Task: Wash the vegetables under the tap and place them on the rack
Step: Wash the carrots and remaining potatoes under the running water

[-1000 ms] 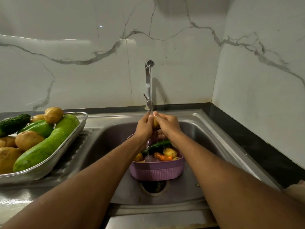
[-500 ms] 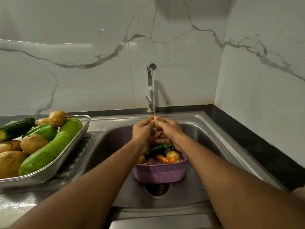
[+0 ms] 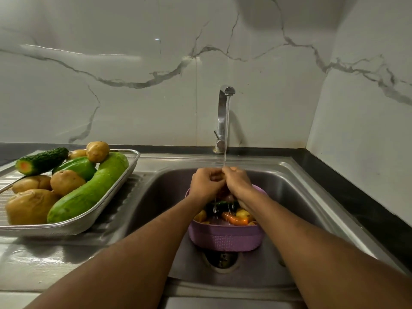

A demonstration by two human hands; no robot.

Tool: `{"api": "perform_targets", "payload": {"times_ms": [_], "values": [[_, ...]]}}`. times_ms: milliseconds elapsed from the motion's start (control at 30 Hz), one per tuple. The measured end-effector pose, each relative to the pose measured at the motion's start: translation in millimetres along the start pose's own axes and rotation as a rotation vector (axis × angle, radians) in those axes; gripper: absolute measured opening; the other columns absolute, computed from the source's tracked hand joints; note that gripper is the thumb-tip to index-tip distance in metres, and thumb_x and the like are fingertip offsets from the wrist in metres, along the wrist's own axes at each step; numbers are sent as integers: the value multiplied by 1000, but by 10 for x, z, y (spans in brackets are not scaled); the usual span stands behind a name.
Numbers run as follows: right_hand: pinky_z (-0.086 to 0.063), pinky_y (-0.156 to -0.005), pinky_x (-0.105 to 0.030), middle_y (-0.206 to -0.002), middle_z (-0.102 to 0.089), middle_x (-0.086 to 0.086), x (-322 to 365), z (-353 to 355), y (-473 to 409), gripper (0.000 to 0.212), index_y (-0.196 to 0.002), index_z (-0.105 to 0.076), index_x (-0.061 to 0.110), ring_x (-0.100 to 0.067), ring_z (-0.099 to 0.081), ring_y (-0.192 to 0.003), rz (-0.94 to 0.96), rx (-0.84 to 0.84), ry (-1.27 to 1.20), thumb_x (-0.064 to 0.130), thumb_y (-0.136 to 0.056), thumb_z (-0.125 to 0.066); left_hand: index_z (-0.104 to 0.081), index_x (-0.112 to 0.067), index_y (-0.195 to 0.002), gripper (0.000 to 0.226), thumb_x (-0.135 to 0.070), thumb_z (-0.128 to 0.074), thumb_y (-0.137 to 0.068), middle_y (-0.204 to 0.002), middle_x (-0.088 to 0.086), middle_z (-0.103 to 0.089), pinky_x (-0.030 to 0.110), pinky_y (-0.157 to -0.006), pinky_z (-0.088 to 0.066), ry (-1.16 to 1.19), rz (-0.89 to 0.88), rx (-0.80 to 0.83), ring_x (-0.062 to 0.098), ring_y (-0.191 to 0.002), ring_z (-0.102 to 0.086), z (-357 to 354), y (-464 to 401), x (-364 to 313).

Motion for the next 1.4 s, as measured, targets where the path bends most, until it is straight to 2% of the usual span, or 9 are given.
{"api": "perform_targets", "payload": {"times_ms": [167, 300, 400, 567, 700, 900, 1033, 1200, 1400], "values": [[-64, -70, -38, -98, -70, -6, -83, -35, 17, 31, -120, -62, 23, -25, -71, -88, -95, -86, -82, 45, -107, -46, -78, -17, -111, 24, -10, -79, -87, -98, -1, -79, 38, -84, -64, -30, 53, -24, 9, -90, -76, 44, -16, 68], [-53, -50, -31, -100, -69, -15, -63, -51, 53, 35, -115, -55, 17, -32, -72, -91, -157, -23, -41, 46, -110, -35, -77, -18, -109, 23, -7, -77, -88, -96, -1, -79, 39, -84, -64, 42, 113, -14, 10, -89, -77, 30, -18, 116], [-55, -57, -34, -100, -64, -13, -31, -79, 109, 32, -121, -53, 16, -32, -68, -97, -184, 88, -113, 39, -112, -32, -77, -18, -108, 24, -4, -77, -88, -95, -1, -79, 41, -84, -64, 95, 142, 22, 12, -90, -77, 9, -10, 152], [-62, -79, -42, -111, -63, -13, 0, -47, 76, 43, -150, -44, 21, -30, -64, -104, -78, 134, -150, 24, -107, -43, -76, -21, -112, 31, -3, -78, -86, -99, -4, -78, 37, -86, -63, 27, 100, 24, 10, -94, -75, 19, -14, 117], [-60, -90, -46, -109, -68, -13, -55, -35, 73, 24, -121, -61, 16, -26, -67, -99, -105, 49, -209, 31, -106, -48, -72, -23, -119, 37, -6, -78, -87, -103, -9, -76, 28, -87, -61, -89, -12, 36, 4, -97, -73, 21, -10, 29], [-54, -63, -31, -111, -61, -7, 6, 72, 0, 27, -123, -45, 16, -19, -62, -90, -3, -96, -87, 32, -105, -57, -71, -22, -122, 44, 2, -76, -86, -102, -5, -77, 29, -85, -62, -88, -53, 102, 7, -98, -74, -25, -1, 34], [-55, -71, -34, -110, -63, -7, 11, 94, -14, 24, -120, -52, 16, -19, -62, -90, 14, -150, -11, 36, -106, -54, -72, -24, -119, 41, 2, -74, -88, -103, 1, -78, 29, -82, -62, 1, -10, 144, 14, -98, -75, -47, -3, 56], [-63, -74, -35, -96, -62, 0, 10, 28, 4, 25, -125, -63, 14, -16, -63, -84, 34, -34, -21, 26, -109, -49, -74, -15, -114, 32, -1, -77, -86, -99, 4, -78, 28, -78, -63, 19, 61, 120, 15, -92, -76, -22, 2, 105], [-64, -82, -42, -113, -67, -15, -12, -60, 18, 38, -138, -54, 8, -27, -70, -100, -44, 128, -139, 6, -100, -57, -76, -16, -109, 28, -1, -79, -85, -94, 1, -79, 25, -74, -62, 64, 113, 73, 14, -89, -77, 29, -4, 150]]}}
Point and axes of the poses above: each hand's wrist, its own y-axis away from the middle knuckle, its own z-axis out of the back of the hand, x = y × z, the point moved 8 cm from there along -y, towards the middle knuckle
